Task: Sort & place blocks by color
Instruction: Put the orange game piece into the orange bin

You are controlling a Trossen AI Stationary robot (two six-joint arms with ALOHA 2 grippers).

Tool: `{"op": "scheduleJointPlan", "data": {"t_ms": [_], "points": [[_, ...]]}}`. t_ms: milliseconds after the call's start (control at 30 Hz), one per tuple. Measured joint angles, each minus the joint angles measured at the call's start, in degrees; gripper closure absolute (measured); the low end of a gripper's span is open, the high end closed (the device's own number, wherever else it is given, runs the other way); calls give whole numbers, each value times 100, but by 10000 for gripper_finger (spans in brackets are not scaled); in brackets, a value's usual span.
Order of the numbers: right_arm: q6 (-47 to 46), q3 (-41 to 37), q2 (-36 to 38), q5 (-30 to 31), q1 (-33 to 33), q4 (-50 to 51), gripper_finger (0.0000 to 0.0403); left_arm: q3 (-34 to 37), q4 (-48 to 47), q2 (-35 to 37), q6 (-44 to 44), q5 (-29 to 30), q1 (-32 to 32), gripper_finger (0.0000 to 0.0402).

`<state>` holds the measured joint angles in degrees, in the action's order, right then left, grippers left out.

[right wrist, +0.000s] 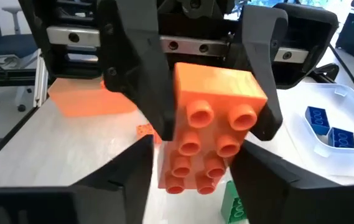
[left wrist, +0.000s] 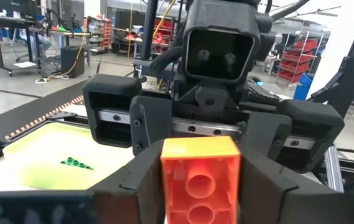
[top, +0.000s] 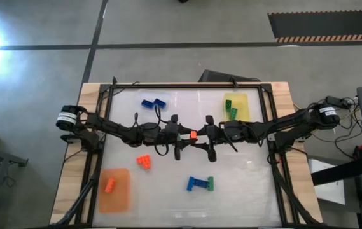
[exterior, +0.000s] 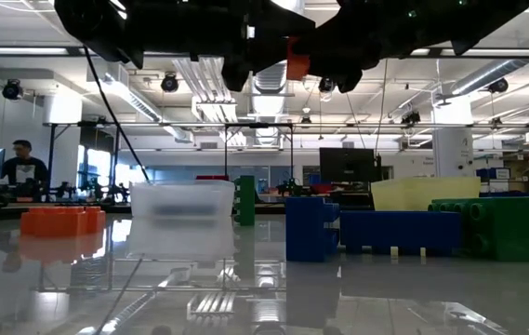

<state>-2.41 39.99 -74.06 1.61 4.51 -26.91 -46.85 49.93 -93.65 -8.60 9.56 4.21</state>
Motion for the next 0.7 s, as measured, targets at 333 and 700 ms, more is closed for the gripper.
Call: {"op": "scheduleJointPlan", "data": {"t_ms": [333, 700], "points": [[11, 0, 17, -13, -28, 302, 156, 33, -54, 0, -9, 42, -4, 267], [149, 0, 650, 37, -81, 1482, 123, -27, -1120, 228, -992, 99, 23, 266]]}}
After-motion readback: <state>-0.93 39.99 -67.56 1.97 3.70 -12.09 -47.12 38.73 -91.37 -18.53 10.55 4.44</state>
